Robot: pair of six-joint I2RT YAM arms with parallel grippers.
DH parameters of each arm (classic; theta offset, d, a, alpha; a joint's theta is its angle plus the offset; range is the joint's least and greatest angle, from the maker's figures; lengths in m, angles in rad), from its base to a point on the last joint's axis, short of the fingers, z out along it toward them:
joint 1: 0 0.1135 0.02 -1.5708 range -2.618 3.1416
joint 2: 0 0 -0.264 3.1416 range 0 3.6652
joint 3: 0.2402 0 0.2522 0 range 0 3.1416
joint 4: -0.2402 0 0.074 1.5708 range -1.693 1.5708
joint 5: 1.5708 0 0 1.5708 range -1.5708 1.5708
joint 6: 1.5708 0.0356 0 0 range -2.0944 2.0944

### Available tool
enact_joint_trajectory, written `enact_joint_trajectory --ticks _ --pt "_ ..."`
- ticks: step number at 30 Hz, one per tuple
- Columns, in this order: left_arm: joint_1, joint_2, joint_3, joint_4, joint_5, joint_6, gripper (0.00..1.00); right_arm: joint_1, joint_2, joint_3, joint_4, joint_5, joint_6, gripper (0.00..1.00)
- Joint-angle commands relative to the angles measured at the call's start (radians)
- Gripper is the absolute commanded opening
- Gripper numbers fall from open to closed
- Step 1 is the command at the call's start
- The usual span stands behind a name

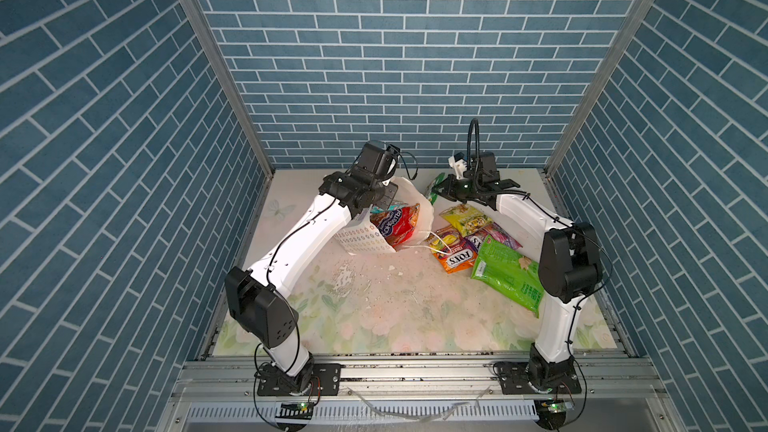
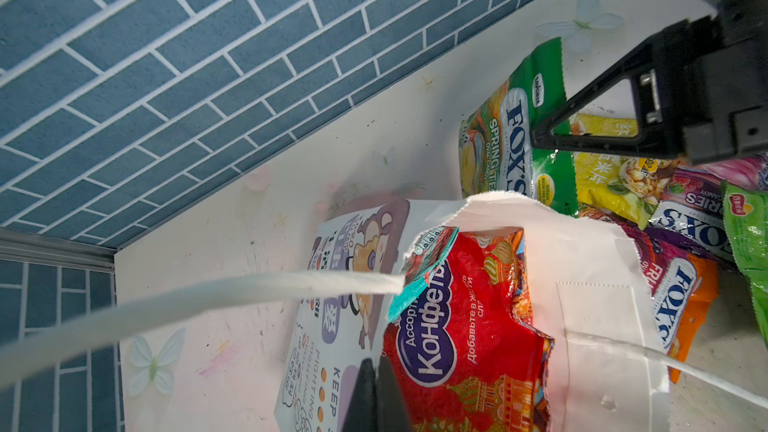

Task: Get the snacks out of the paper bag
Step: 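Carry the green Fox's packet away from the bag with the right gripper, then lower the green Fox's packet onto the table and open the right gripper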

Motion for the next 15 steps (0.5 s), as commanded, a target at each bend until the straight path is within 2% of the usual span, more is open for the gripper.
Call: enact_joint_trajectory --ticks 1,15 --pt "0.007 -0.052 0.004 0.031 -0.02 0.012 0.0 -0.005 0.027 -0.043 0.029 -0.037 0.033 0.0" --pt "0.007 -0.07 0.002 0.024 -0.027 0.015 0.0 -0.005 0.015 -0.114 -0.148 0.029 -0.064 0.0"
